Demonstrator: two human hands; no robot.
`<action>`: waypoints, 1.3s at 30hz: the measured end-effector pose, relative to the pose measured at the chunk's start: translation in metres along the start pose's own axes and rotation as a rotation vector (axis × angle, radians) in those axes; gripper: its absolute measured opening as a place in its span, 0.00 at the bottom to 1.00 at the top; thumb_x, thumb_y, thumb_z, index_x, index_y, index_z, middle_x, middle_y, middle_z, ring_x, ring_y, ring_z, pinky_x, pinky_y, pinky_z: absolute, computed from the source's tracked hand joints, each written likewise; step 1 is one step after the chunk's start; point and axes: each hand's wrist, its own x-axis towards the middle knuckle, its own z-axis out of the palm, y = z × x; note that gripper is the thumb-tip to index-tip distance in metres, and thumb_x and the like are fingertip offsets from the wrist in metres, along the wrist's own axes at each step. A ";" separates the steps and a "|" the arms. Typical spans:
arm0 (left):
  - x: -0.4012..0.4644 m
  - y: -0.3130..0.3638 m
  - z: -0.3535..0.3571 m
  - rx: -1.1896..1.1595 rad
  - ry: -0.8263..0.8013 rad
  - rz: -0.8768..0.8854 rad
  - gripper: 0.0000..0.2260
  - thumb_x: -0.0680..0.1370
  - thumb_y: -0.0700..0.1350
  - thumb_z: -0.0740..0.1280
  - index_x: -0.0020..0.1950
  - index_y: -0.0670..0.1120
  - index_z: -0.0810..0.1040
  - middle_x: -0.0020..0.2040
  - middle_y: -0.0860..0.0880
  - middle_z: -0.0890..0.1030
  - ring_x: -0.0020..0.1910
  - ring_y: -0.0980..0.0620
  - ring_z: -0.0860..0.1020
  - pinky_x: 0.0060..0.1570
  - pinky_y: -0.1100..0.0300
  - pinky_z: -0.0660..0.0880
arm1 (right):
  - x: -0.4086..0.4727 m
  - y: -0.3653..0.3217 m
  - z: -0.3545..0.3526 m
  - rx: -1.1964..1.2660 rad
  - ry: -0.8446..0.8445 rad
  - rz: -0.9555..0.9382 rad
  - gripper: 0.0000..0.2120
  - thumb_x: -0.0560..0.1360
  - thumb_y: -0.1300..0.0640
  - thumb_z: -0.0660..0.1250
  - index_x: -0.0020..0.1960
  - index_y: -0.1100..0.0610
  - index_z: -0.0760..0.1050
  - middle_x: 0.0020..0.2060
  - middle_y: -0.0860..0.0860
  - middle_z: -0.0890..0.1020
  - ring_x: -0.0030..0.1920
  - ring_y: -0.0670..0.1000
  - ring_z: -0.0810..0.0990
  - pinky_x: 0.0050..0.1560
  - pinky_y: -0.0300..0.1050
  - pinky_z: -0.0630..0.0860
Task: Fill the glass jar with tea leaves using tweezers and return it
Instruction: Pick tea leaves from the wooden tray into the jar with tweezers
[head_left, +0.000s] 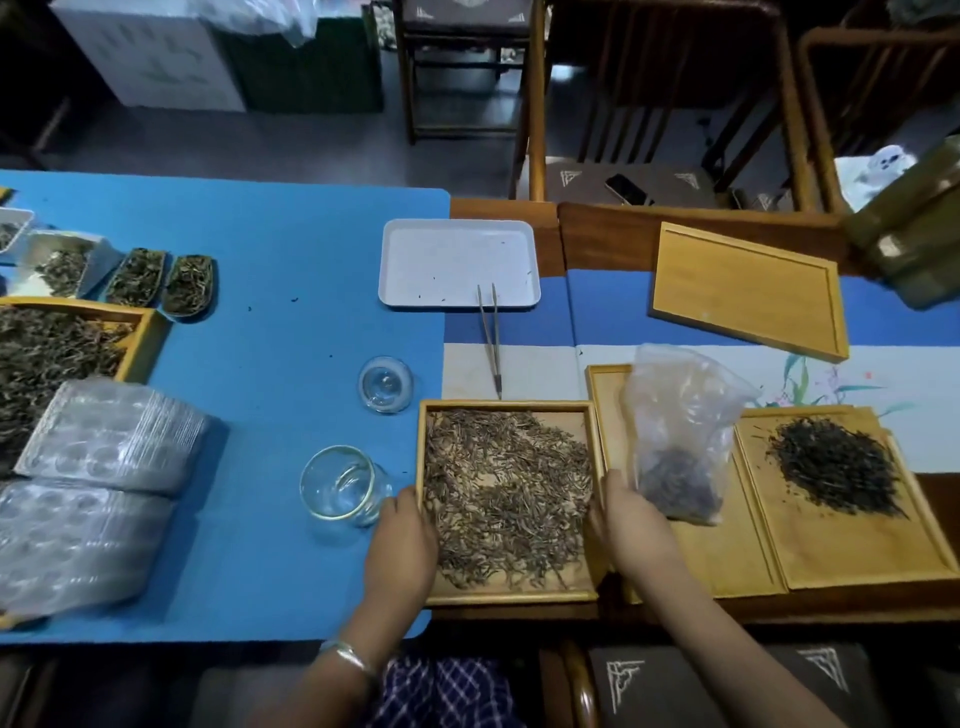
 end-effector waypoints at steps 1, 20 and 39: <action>0.000 0.000 0.000 0.011 0.004 -0.005 0.09 0.81 0.41 0.59 0.60 0.41 0.71 0.55 0.40 0.75 0.53 0.40 0.75 0.49 0.50 0.72 | 0.000 0.000 0.001 -0.005 -0.009 -0.005 0.09 0.77 0.57 0.60 0.54 0.60 0.63 0.40 0.58 0.83 0.39 0.60 0.82 0.33 0.48 0.71; -0.020 0.038 -0.051 -0.160 0.157 0.237 0.06 0.76 0.43 0.67 0.53 0.48 0.78 0.44 0.51 0.75 0.43 0.51 0.76 0.41 0.54 0.72 | -0.012 0.017 -0.075 0.038 0.192 -0.179 0.07 0.80 0.55 0.57 0.48 0.56 0.60 0.31 0.49 0.74 0.29 0.54 0.75 0.27 0.49 0.72; 0.033 0.047 -0.184 -0.859 0.231 -0.078 0.09 0.81 0.50 0.62 0.61 0.52 0.72 0.48 0.49 0.81 0.41 0.54 0.79 0.38 0.64 0.76 | 0.042 -0.116 -0.177 0.183 0.249 -0.381 0.09 0.77 0.53 0.61 0.43 0.56 0.64 0.32 0.52 0.74 0.31 0.50 0.71 0.29 0.46 0.63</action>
